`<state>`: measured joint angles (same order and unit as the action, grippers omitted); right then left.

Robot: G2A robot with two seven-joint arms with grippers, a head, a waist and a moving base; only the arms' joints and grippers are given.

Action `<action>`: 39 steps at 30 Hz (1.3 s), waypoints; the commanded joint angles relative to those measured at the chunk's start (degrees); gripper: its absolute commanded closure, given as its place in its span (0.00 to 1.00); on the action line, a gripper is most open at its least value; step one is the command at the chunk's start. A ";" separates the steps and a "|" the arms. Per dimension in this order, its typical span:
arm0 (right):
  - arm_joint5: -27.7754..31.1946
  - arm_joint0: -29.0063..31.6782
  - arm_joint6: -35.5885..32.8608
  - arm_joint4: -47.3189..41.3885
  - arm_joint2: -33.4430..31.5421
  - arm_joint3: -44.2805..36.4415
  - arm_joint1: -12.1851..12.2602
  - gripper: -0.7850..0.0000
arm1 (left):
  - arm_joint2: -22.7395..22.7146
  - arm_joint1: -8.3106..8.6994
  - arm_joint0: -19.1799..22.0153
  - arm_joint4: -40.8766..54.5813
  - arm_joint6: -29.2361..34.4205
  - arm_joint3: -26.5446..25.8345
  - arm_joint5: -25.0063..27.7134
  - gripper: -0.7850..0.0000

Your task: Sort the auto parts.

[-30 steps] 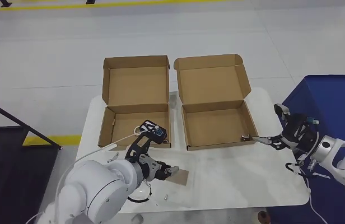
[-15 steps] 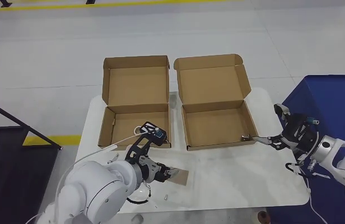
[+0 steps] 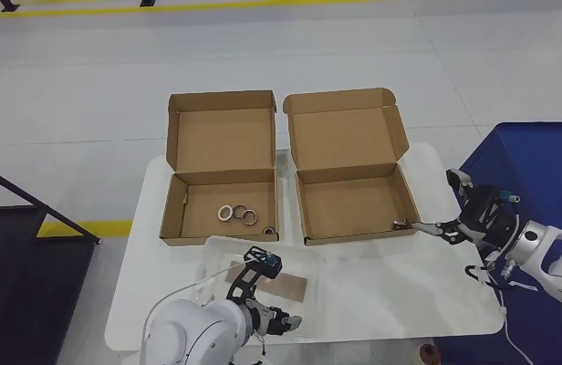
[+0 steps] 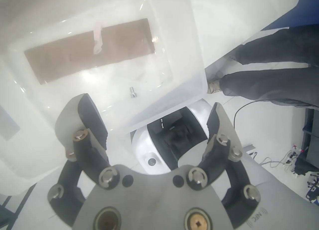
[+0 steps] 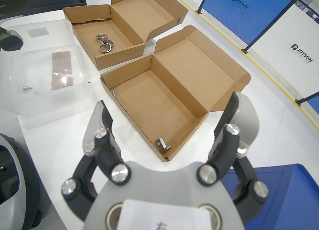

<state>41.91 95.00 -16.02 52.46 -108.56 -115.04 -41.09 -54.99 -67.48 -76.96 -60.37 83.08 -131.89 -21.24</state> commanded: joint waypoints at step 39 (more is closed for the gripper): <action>0.00 0.00 0.00 0.00 0.00 0.00 0.00 0.00 | 11.90 -9.15 3.25 -21.57 4.92 17.09 4.95 0.24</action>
<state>41.91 95.00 -16.02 52.46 -108.56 -115.04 -41.09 -43.60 -76.31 -74.06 -82.12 88.00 -115.50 -16.29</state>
